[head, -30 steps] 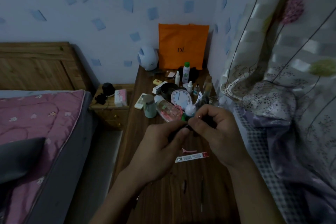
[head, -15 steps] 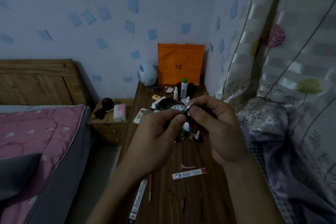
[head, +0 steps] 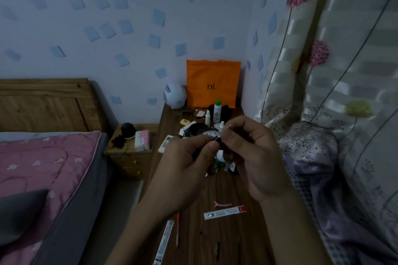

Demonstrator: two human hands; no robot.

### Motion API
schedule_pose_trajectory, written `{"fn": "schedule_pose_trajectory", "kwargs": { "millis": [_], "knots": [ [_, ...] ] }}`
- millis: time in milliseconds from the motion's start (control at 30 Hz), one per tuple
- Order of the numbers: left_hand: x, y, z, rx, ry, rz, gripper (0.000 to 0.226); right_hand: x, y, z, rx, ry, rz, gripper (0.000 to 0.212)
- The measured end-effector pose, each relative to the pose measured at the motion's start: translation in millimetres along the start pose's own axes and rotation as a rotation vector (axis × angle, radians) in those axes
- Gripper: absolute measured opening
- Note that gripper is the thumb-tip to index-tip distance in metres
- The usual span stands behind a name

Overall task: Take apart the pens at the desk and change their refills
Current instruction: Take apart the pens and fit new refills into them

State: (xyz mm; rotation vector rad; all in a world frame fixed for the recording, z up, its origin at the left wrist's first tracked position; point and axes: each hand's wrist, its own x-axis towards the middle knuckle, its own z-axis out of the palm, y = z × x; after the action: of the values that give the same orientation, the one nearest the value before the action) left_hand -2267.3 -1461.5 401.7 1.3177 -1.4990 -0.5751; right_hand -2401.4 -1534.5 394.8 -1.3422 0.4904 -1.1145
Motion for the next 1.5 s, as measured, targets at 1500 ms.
{"fn": "schedule_pose_trajectory", "kwargs": {
  "millis": [1500],
  "knots": [
    [-21.7, -38.5, 34.8, 0.005, 0.074, -0.077, 0.019, -22.4, 37.9, -9.8, 0.071, 0.104, 0.157, 0.014]
  ]
}}
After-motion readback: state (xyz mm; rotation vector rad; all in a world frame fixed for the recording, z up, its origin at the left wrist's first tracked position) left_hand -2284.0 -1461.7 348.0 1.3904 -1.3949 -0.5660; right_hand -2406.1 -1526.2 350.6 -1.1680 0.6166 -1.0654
